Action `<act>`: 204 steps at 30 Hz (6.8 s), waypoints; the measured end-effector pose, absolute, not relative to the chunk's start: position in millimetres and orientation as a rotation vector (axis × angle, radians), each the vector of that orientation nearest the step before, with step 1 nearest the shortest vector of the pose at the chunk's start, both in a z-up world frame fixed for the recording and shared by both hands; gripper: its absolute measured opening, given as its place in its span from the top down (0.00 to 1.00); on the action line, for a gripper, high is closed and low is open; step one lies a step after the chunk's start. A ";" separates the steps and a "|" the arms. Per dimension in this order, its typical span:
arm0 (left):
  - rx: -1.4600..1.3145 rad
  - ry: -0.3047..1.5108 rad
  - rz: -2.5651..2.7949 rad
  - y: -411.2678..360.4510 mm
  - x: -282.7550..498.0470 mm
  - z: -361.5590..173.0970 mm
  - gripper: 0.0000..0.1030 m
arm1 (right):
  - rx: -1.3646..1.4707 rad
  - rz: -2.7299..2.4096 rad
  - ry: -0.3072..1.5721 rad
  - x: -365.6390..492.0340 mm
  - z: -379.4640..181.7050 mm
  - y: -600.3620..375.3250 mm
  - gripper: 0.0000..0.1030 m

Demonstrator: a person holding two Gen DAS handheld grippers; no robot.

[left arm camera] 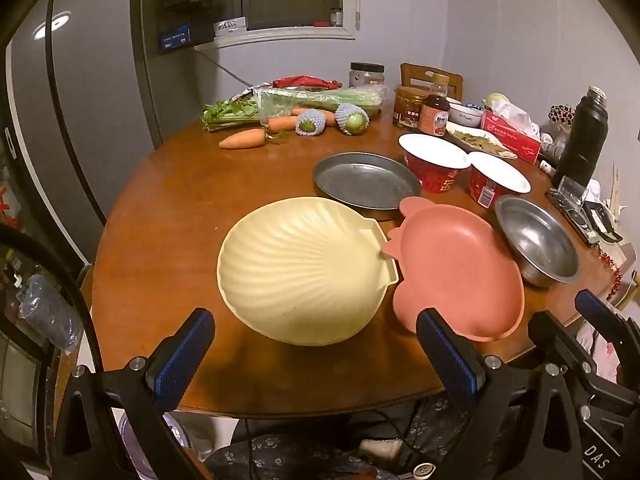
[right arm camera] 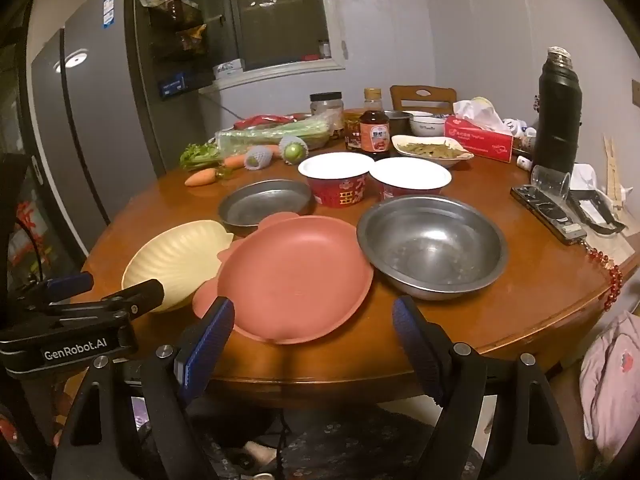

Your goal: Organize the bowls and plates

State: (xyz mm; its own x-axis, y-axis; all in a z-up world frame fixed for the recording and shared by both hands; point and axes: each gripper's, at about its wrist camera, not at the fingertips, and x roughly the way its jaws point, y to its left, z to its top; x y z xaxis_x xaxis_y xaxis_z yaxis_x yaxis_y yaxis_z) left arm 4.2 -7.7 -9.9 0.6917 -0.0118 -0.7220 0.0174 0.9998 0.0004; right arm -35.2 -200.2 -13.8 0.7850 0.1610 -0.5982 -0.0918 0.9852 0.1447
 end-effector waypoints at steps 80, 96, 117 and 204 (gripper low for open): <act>-0.087 0.841 0.053 48.7 9.2 -19.6 0.02 | -0.007 0.307 0.659 -1.9 -1.7 -155.9 0.20; -0.161 0.928 0.073 71.9 30.0 -45.5 0.02 | -0.145 0.482 0.770 81.8 -11.4 -98.5 0.20; -0.214 0.958 0.033 69.0 46.8 -54.8 0.28 | -0.207 0.548 0.866 125.6 -42.9 -73.9 0.53; -0.156 0.924 0.018 155.6 184.0 -54.1 0.58 | -0.013 0.591 0.949 144.5 -46.6 -14.4 0.59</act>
